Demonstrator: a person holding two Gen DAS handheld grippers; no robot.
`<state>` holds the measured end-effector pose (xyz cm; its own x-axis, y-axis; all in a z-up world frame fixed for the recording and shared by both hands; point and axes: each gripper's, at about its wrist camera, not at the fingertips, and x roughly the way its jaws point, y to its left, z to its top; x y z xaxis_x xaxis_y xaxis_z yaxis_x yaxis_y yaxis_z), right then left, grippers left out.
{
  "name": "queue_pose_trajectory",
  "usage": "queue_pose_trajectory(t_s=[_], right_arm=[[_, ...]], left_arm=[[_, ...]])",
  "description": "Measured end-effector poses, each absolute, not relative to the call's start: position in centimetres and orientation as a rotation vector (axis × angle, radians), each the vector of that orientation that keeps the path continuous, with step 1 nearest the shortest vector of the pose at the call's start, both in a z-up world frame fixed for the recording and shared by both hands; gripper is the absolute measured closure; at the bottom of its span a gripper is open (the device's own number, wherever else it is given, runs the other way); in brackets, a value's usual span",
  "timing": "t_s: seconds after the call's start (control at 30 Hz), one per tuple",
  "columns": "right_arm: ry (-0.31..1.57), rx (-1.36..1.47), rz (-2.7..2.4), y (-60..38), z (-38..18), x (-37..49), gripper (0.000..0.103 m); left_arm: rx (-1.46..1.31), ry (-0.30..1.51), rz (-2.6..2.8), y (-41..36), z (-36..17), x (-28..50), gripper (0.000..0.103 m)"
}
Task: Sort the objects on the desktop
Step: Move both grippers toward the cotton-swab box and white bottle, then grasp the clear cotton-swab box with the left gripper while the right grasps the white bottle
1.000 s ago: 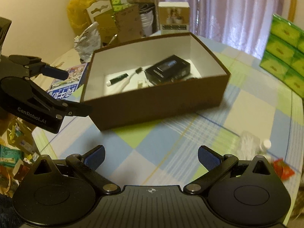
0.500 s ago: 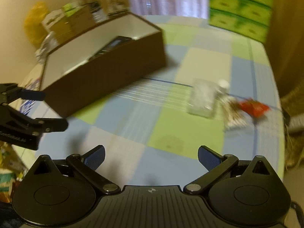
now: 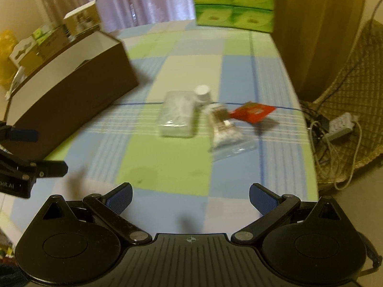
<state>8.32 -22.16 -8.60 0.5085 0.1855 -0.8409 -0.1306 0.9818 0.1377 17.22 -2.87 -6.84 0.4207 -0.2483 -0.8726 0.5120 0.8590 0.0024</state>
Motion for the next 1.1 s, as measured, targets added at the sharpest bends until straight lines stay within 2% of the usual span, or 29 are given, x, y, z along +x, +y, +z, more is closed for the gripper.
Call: queue_pose_trajectory(t_s=[0.37,0.6,0.83,0.93,1.03,1.1], right_arm=[[0.915,0.058,0.149,-26.6,-9.3,11.5,0.003],[0.890,0.034,0.161,-28.3,-10.0,15.0,0.015],[0.886,0.039,0.173,-29.4,-10.6,17.4,0.019],[0.881,0.041,0.181,-29.6,-10.7,18.2,0.020],[0.873,0.043,0.192,-29.4,-10.7,18.8,0.021],[0.867,0.038,0.209,-29.0,-10.6,19.3,0.021]], left_arm=[[0.312,0.997,-0.558,-9.3,-9.0,21.0,0.007],[0.314,0.987,-0.578,-13.6,-10.7,24.6,0.009],[0.332,1.027,-0.565,-16.4,-13.1,27.8,0.013],[0.341,1.048,-0.558,-17.2,-14.1,28.7,0.022],[0.330,1.064,-0.555,-17.3,-14.8,29.4,0.025],[0.325,1.066,-0.561,-17.3,-14.9,29.6,0.036]])
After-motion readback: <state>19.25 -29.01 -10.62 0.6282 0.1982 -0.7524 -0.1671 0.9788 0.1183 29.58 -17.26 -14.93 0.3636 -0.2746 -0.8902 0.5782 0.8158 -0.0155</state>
